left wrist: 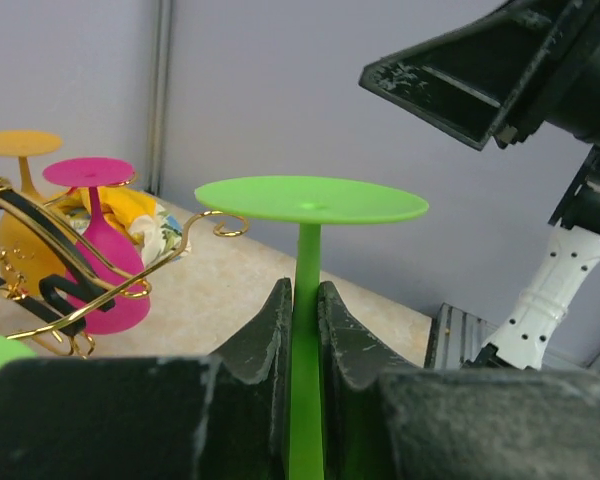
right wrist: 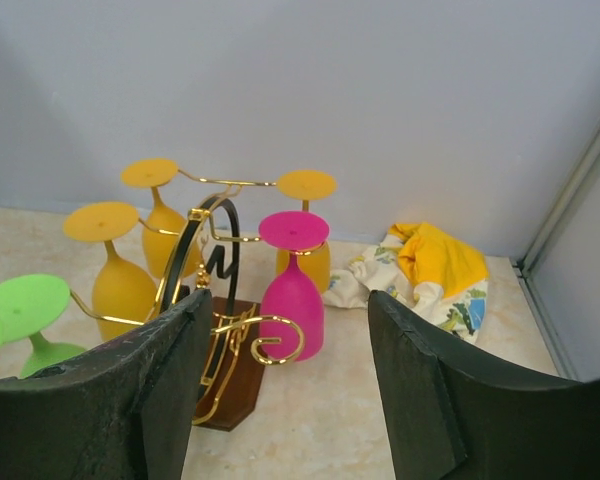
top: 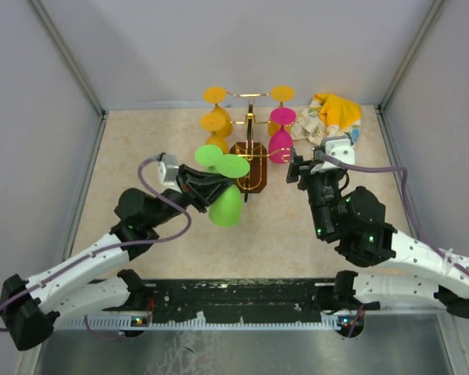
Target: Place the wine glass upside down on the wine glass rack
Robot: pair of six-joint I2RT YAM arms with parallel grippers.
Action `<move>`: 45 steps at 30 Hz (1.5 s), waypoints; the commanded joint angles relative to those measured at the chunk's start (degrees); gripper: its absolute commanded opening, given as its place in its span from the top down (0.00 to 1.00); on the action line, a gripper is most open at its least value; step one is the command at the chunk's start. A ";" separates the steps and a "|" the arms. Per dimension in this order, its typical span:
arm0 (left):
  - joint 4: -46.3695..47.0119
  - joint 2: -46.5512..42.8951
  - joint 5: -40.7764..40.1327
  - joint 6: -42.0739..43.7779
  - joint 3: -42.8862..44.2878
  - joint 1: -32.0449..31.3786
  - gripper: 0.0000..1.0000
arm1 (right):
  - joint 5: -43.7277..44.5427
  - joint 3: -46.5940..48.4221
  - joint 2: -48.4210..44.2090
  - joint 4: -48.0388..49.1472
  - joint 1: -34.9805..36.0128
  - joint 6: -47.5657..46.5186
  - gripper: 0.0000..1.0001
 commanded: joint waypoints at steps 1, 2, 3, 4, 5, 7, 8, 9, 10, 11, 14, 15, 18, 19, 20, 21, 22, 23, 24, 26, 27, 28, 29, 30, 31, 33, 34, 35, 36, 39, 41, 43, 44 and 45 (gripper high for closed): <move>15.46 4.26 -7.33 10.02 -3.26 -6.13 1.00 | 3.50 1.71 -0.79 -3.40 0.15 1.78 0.36; 18.20 5.90 -9.03 11.53 -3.95 -7.81 1.00 | 3.69 1.77 -0.88 -3.75 0.15 1.78 0.35; 21.24 7.75 -11.31 13.22 -4.60 -9.23 1.00 | 3.77 1.72 -1.09 -4.26 0.15 2.07 0.35; 24.27 9.47 -13.02 14.70 -5.08 -10.40 1.00 | 3.90 1.65 -1.34 -4.74 0.18 2.36 0.35; 27.48 11.49 -14.41 15.93 -5.53 -11.43 1.00 | 4.03 1.62 -1.58 -5.13 0.16 2.75 0.35; 32.78 15.39 -16.91 17.96 -5.57 -13.04 1.00 | 4.00 2.03 -2.11 -7.06 0.20 4.39 0.34; 35.61 17.45 -17.64 18.77 -5.50 -13.51 1.00 | 3.88 2.51 -2.33 -8.64 0.22 5.60 0.32; 38.31 19.37 -18.00 19.66 -5.48 -13.95 1.00 | 3.75 2.95 -2.42 -10.18 0.21 6.75 0.28; 41.46 22.03 -18.69 20.63 -5.35 -14.35 1.00 | 3.70 3.36 -2.48 -11.36 0.20 7.40 0.23; 44.07 23.87 -19.51 20.80 -5.17 -14.64 1.00 | 3.82 3.71 -2.42 -12.58 0.23 7.70 0.16; 48.48 28.53 -21.15 21.12 -3.68 -15.28 1.00 | 4.96 4.46 -2.03 -13.89 0.24 7.06 0.01; 48.77 29.89 -21.70 21.38 -2.93 -15.55 1.00 | 5.54 4.66 -1.97 -14.06 0.24 6.74 0.01; 50.42 33.57 -22.86 21.66 -1.11 -16.02 1.00 | 6.46 4.91 -2.53 -13.82 0.26 6.02 0.01; 51.79 34.65 -23.47 21.61 -0.65 -16.20 1.00 | 6.69 4.86 -2.89 -13.49 0.24 5.82 0.01; 52.96 35.85 -24.16 21.51 -0.32 -16.43 1.00 | 6.84 4.66 -3.21 -13.10 0.24 5.63 0.01; 54.28 37.11 -24.88 21.62 0.00 -16.67 1.00 | 6.96 4.47 -3.53 -12.71 0.26 5.37 0.01; 55.40 38.26 -25.81 21.92 0.36 -17.01 1.00 | 7.05 4.31 -3.80 -12.35 0.24 5.16 0.01; 56.24 39.39 -27.46 22.11 0.71 -17.31 1.00 | 7.26 4.22 -3.96 -12.26 0.29 5.00 0.01; 57.13 40.75 -28.75 21.93 1.02 -17.34 1.00 | 7.47 4.23 -4.06 -12.25 0.25 4.80 0.01; 59.14 43.00 -31.25 21.51 1.24 -17.44 1.00 | 7.79 4.18 -4.07 -12.34 0.24 4.40 0.01; 60.06 43.88 -32.27 21.30 1.23 -17.47 1.00 | 7.92 4.13 -4.05 -12.32 0.24 4.15 0.01; 60.85 44.75 -33.37 21.21 1.28 -17.65 1.00 | 7.92 4.09 -4.06 -12.38 0.29 3.99 0.01; 61.35 45.56 -34.29 21.15 1.47 -17.69 1.00 | 7.95 4.10 -4.13 -12.42 0.25 3.89 0.01; 61.90 46.30 -34.88 21.15 1.65 -17.75 1.00 | 7.93 4.02 -4.23 -12.40 0.24 3.80 0.01; 62.28 46.98 -35.55 21.15 1.88 -17.84 1.00 | 7.81 3.94 -4.36 -12.35 0.31 3.73 0.01; 63.29 48.28 -36.48 21.27 2.64 -17.96 1.00 | 7.63 3.74 -4.58 -12.25 0.29 3.58 0.01; 63.81 48.94 -36.87 21.32 3.08 -18.04 1.00 | 7.46 3.67 -4.74 -12.26 0.27 3.57 0.01; 64.24 49.47 -37.14 21.51 3.58 -18.01 1.00 | 7.34 3.60 -4.85 -12.27 0.25 3.42 0.01; 64.46 49.94 -37.37 21.67 4.13 -18.05 1.00 | 7.34 3.57 -4.90 -12.34 0.24 3.32 0.01; 64.92 51.31 -37.86 21.97 5.53 -18.15 1.00 | 7.36 3.39 -5.15 -12.43 0.24 2.98 0.01; 65.55 51.88 -38.65 22.16 6.12 -18.22 1.00 | 7.41 3.22 -5.64 -12.45 0.29 2.92 0.01; 65.96 52.38 -39.44 22.45 6.55 -18.19 1.00 | 7.35 3.04 -6.09 -12.39 0.22 2.99 0.01; 66.12 52.53 -39.67 22.64 6.76 -18.22 1.00 | 7.33 2.91 -6.33 -12.39 0.24 2.99 0.01; 66.21 52.77 -39.93 22.79 6.94 -18.18 1.00 | 7.24 2.81 -6.49 -12.42 0.24 3.00 0.01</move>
